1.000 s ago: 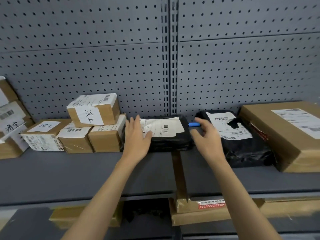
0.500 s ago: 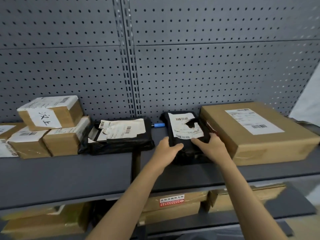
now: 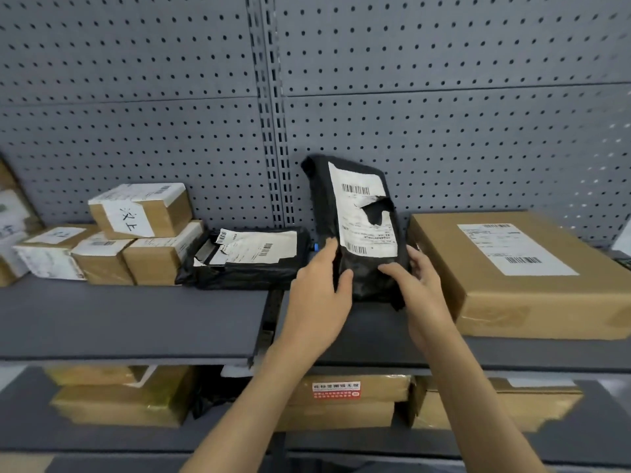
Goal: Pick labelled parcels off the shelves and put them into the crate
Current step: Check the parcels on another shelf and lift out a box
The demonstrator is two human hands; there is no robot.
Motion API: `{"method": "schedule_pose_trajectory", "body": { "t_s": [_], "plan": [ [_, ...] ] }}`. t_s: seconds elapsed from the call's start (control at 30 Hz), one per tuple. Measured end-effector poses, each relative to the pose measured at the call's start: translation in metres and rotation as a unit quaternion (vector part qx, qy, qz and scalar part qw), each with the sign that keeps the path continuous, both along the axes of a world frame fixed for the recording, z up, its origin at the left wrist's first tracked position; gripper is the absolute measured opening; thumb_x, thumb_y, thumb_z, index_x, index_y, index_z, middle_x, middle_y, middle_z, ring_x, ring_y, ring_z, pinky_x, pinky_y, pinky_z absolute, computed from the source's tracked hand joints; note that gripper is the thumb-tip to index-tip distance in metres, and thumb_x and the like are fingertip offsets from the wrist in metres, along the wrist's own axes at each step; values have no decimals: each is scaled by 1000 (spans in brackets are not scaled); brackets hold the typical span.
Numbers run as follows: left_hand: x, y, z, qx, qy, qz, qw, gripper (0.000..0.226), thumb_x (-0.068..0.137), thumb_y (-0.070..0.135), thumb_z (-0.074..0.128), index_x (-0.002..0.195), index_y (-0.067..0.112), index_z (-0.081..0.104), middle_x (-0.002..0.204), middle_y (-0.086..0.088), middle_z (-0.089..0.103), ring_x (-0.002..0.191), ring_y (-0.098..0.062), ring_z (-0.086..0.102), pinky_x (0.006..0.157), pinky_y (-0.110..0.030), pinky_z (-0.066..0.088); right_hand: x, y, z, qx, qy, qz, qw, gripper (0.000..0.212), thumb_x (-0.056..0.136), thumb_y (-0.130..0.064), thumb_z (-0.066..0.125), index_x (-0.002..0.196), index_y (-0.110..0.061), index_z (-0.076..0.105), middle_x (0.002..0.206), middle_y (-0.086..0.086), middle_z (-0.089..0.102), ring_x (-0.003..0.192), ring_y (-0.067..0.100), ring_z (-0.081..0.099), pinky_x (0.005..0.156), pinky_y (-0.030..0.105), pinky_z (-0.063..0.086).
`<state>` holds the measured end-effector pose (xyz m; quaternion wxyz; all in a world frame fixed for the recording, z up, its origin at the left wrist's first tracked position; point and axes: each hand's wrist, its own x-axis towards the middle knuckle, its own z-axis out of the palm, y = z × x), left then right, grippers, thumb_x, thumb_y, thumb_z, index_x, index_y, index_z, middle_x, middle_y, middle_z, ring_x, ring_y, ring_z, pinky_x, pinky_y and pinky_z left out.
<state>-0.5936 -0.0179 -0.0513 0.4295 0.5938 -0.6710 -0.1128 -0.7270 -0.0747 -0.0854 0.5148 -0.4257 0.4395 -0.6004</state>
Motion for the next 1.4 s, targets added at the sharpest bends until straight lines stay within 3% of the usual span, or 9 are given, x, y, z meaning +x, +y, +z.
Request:
{"method": "schedule_pose_trajectory", "body": {
  "t_s": [0.1,0.2,0.33,0.43,0.6,0.73,0.87,1.2,1.4],
  "plan": [
    [-19,19,20,-71,-147,82,983,49,96,30,42,143,18,34,145,1,44,127,-23,46,92,-38,45,7,7,9,6,-122,93,988,28,88,-9,51,114,-10,61,102,4,71,94,15,67,81,33,55],
    [-34,27,32,-98,-304,141,937,47,88,39,56,131,20,53,130,8,59,119,-15,56,71,-26,53,12,16,10,-5,-178,164,970,19,89,-12,44,82,-11,62,70,-3,67,65,8,64,55,23,53],
    [-40,30,38,-104,-366,140,914,48,75,49,62,118,29,64,113,17,67,100,-1,64,65,-15,51,14,24,6,15,-181,151,972,14,87,-17,47,75,-15,55,73,2,56,69,14,53,59,26,47],
    [-35,35,40,-111,-311,139,934,51,76,40,68,122,21,62,120,8,66,108,-10,63,66,-21,54,12,26,12,4,-179,139,974,15,87,-13,47,82,-12,61,74,2,63,70,14,59,57,23,52],
    [2,22,29,-68,30,16,997,59,87,23,62,142,22,38,134,7,54,121,-5,50,98,-29,43,8,31,28,-28,-99,35,994,46,83,-5,58,127,-15,57,118,9,67,111,24,61,97,40,47],
    [33,6,27,8,320,-91,943,45,85,7,63,127,22,56,118,12,65,110,1,58,98,-25,46,14,48,43,-112,75,-45,990,57,81,-13,68,134,-24,50,128,-5,58,124,15,51,105,34,41],
    [63,-19,13,105,480,-123,862,37,85,0,50,114,18,66,111,0,70,107,-18,64,87,-32,51,37,60,42,-203,337,-120,911,66,80,-26,68,140,-23,42,133,-11,47,116,4,35,94,1,22],
    [50,-37,-47,199,457,-97,862,47,89,-8,49,133,9,50,125,-1,63,112,-13,59,98,-34,45,27,39,-2,-77,373,-37,924,60,89,-5,55,144,-18,34,141,-4,44,130,15,41,107,31,36],
    [29,-42,-48,116,228,-46,966,55,91,2,54,142,13,37,143,-1,44,128,-4,37,104,-21,30,12,24,-19,-9,374,4,927,65,91,-2,54,148,-16,25,150,1,36,137,16,34,112,27,30]
  ]
}}
